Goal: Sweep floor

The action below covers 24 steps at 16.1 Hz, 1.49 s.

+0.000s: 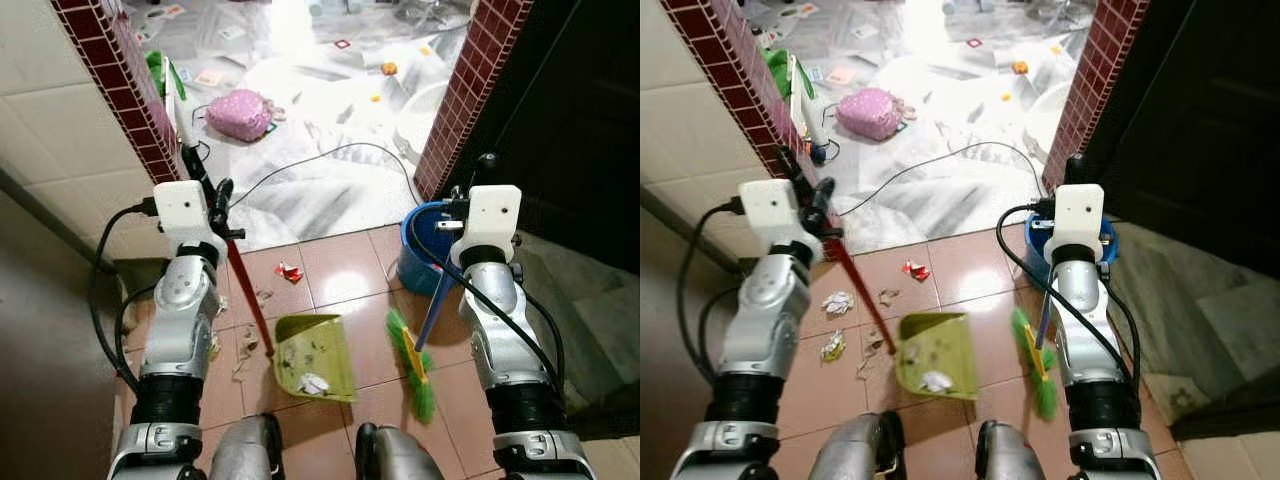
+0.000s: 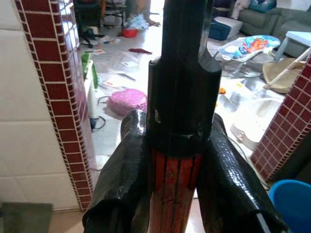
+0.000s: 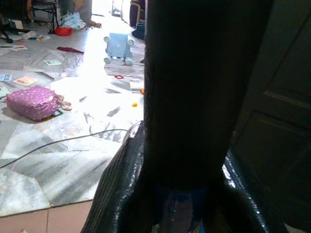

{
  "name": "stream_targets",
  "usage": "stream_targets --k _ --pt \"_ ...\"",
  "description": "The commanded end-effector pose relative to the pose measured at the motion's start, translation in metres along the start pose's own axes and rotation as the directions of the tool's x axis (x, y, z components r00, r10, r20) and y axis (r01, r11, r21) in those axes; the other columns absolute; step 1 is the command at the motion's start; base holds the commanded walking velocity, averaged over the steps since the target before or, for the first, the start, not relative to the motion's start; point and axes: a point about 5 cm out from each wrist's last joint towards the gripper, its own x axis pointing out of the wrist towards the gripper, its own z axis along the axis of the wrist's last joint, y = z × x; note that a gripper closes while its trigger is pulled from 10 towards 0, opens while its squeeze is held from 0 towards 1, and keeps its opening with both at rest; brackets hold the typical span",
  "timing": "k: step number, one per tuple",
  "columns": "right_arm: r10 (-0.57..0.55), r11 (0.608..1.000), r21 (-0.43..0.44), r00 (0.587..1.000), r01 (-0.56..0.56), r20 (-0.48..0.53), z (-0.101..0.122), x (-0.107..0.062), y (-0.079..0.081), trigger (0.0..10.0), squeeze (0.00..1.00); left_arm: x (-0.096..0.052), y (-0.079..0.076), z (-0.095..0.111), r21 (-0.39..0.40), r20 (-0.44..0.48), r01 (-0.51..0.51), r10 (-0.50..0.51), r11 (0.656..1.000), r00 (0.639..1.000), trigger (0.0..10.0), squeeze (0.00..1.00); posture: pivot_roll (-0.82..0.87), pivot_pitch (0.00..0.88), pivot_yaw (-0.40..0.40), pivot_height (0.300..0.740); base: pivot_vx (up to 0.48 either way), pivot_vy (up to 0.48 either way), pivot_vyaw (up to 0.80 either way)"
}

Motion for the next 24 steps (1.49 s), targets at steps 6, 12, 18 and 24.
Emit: stream_targets --k 6,12,18,24 --pt "-0.039 0.998 -0.056 0.999 0.038 -0.007 -0.002 0.001 -0.013 10.0 0.0 0.0 -0.005 0.02 -0.033 0.065 0.007 -0.005 0.999 0.998 10.0 0.0 -0.08 0.092 0.054 0.74 0.0 -0.316 0.0" --pt "-0.041 0.997 -0.069 0.999 0.04 -0.013 -0.004 0.001 -0.019 10.0 0.0 0.001 0.002 0.026 -0.051 0.079 -0.034 0.038 0.998 0.996 10.0 0.0 -0.08 0.088 0.044 0.74 0.0 -0.206 0.0" --pt "-0.106 0.985 -0.139 0.994 0.1 -0.037 -0.011 0.002 -0.034 10.0 0.0 0.007 0.02 0.059 -0.101 0.179 -0.118 0.135 0.988 0.974 10.0 0.0 -0.09 0.088 0.038 0.74 0.0 0.0 0.0" --pt "-0.116 0.984 -0.144 0.991 0.105 -0.07 -0.019 0.003 -0.035 10.0 0.0 0.019 0.034 0.136 -0.195 0.38 -0.132 0.199 0.972 0.903 10.0 0.0 -0.08 0.083 0.032 0.74 0.0 0.0 0.0"
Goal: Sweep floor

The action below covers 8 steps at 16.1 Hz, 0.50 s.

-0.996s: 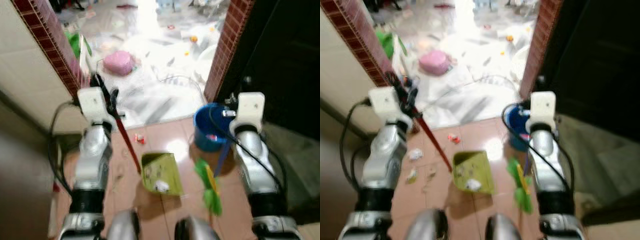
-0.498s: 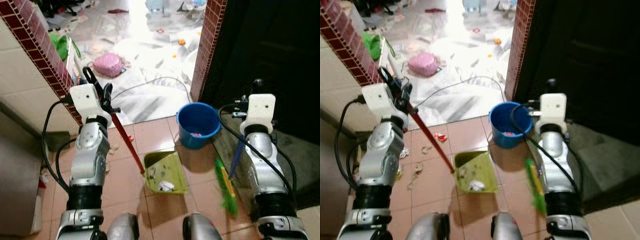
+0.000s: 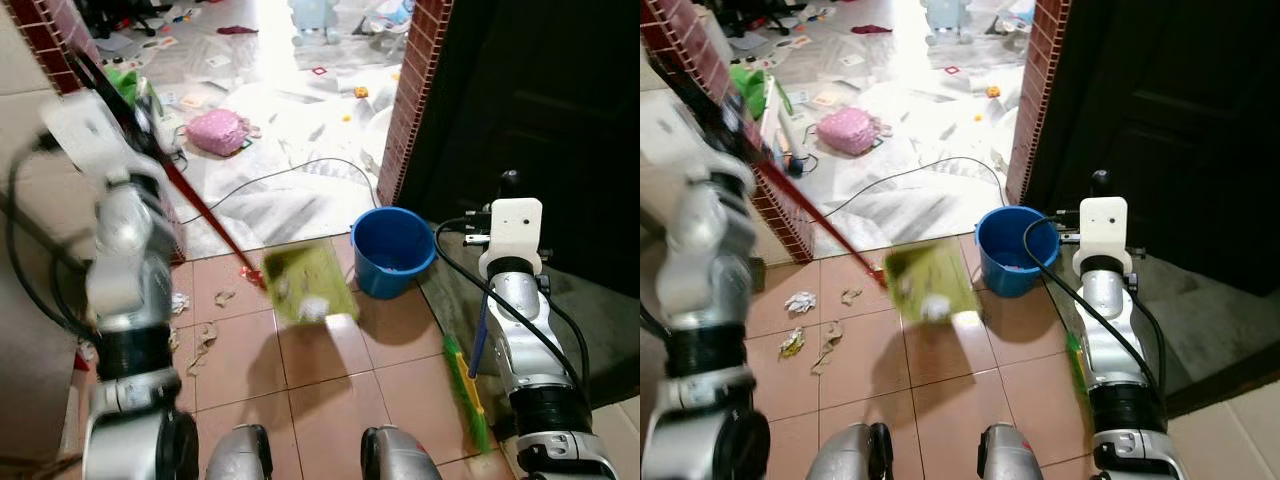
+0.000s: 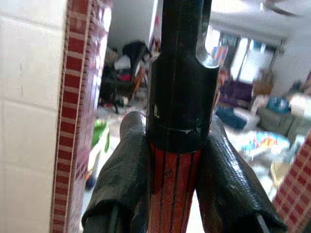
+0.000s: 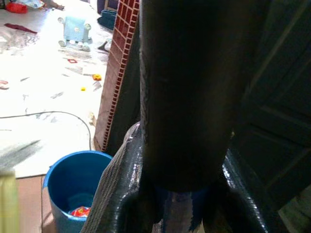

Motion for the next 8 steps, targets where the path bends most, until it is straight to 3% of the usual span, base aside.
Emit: stream_targets --k 1,3,7,8 --pt "-0.012 1.0 -0.009 1.0 0.012 0.022 0.0062 0.0041 -0.001 10.0 0.0 0.0085 -0.0082 0.0361 -0.057 0.138 0.037 -0.029 0.998 0.99 10.0 0.0 -0.08 0.084 0.032 0.74 0.0 0.0 0.0" --pt "-0.008 1.0 -0.004 1.0 0.008 0.019 0.0058 0.0041 0.0005 10.0 0.0 0.0125 -0.0098 0.041 -0.074 0.159 0.053 -0.041 0.996 0.986 10.0 0.0 -0.08 0.083 0.034 0.74 0.0 0.0 0.0" --pt "-0.005 1.0 -0.001 1.0 0.005 0.009 0.003 0.0033 0.0005 10.0 0.0 0.0143 -0.0148 0.0392 -0.101 0.15 0.064 -0.049 0.993 0.988 10.0 0.0 -0.09 0.089 0.039 0.74 0.281 0.0 -0.55" --pt "-0.002 1.0 -0.002 1.0 0.002 0.005 0.0015 0.0027 0.0006 10.0 0.0 0.0153 -0.0162 0.0387 -0.105 0.148 0.067 -0.052 0.992 0.988 10.0 0.0 -0.09 0.089 0.039 0.74 0.3 0.0 0.0"
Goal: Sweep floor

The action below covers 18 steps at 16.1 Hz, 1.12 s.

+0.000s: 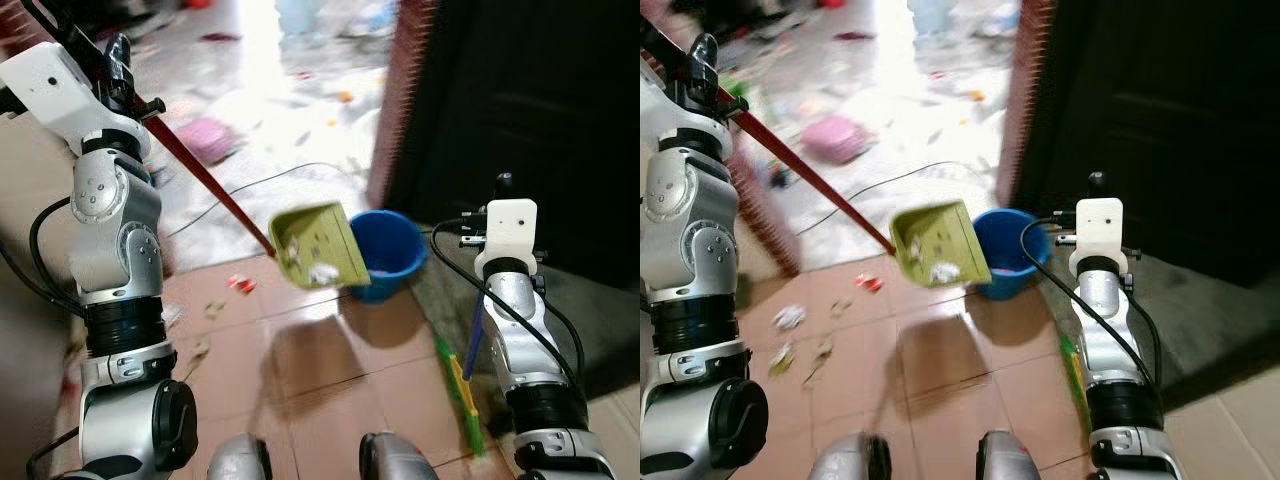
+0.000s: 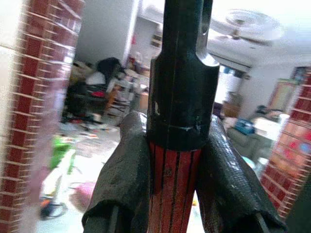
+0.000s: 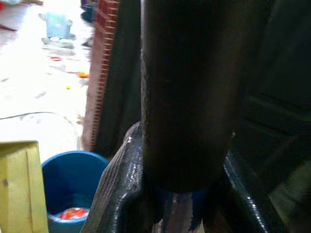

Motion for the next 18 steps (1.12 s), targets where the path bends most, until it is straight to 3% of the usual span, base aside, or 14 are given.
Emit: stream_targets --k 1,18 --pt "-0.009 1.0 -0.018 1.0 0.009 0.014 0.0025 0.0012 -0.0024 10.0 0.0 0.006 -0.0112 0.0172 -0.051 0.078 0.039 -0.035 0.998 0.996 10.0 0.0 -0.09 0.089 0.039 0.74 0.3 0.0 0.0" --pt "0.019 1.0 -0.011 1.0 -0.019 0.019 0.0037 -0.0002 0.0046 10.0 0.0 0.009 -0.0181 0.0199 -0.075 0.098 0.066 -0.059 0.995 0.993 10.0 0.0 -0.09 0.09 0.038 0.74 0.364 0.0 0.0"
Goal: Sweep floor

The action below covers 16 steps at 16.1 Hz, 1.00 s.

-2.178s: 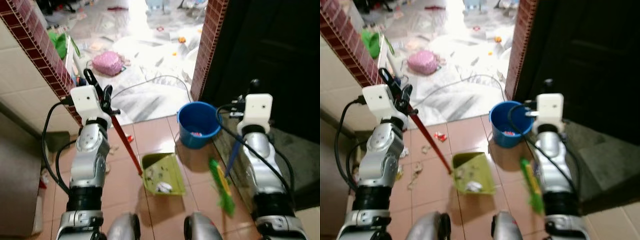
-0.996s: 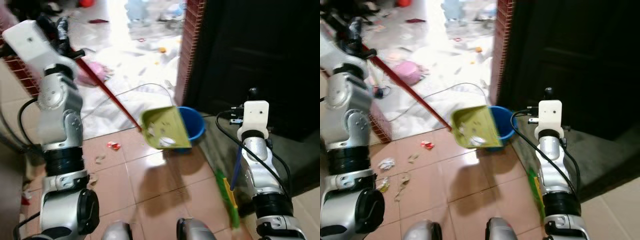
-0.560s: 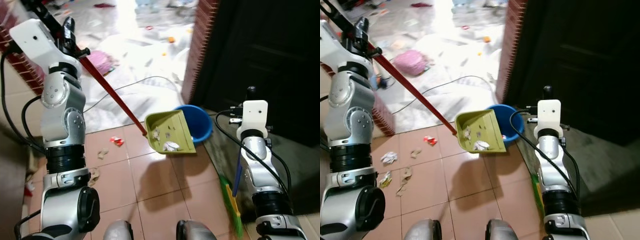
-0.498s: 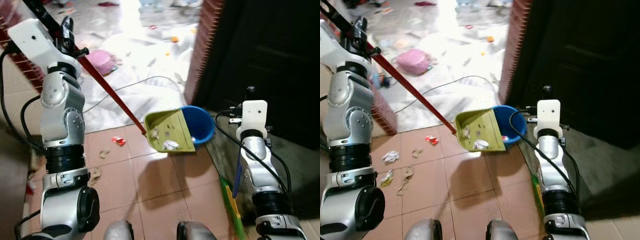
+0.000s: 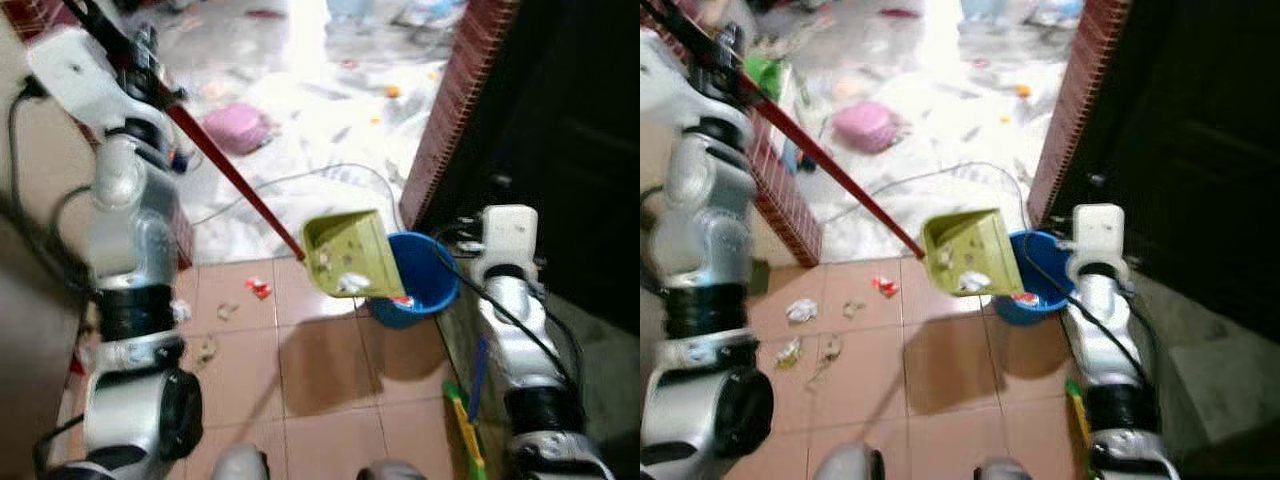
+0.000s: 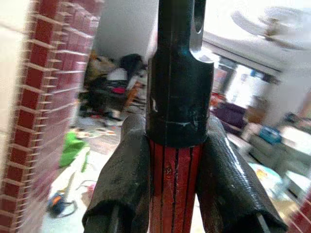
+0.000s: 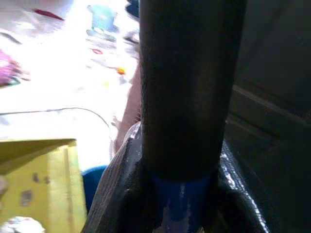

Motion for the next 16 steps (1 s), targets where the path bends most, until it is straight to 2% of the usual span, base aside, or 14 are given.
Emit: stream_targets --k 1,11,16 --pt "-0.02 1.0 -0.006 0.999 0.02 0.025 0.004 0.001 -0.008 10.0 0.0 0.003 -0.016 0.017 -0.015 0.083 0.051 -0.05 0.999 0.995 10.0 0.0 -0.09 0.09 0.038 0.74 0.48 0.0 0.0" --pt "-0.021 1.0 -0.012 0.999 0.021 0.03 0.004 0.005 -0.009 10.0 0.0 0.002 -0.02 0.014 -0.018 0.065 0.062 -0.061 0.998 0.996 10.0 0.0 -0.08 0.084 0.035 0.74 0.466 0.0 0.0" --pt "-0.023 1.0 -0.014 0.999 0.024 0.025 0.003 0.006 -0.01 10.0 0.0 -0.01 -0.03 -0.009 0.008 -0.042 0.168 -0.167 0.986 0.985 10.0 0.0 -0.08 0.089 0.033 0.74 0.0 0.0 0.0"
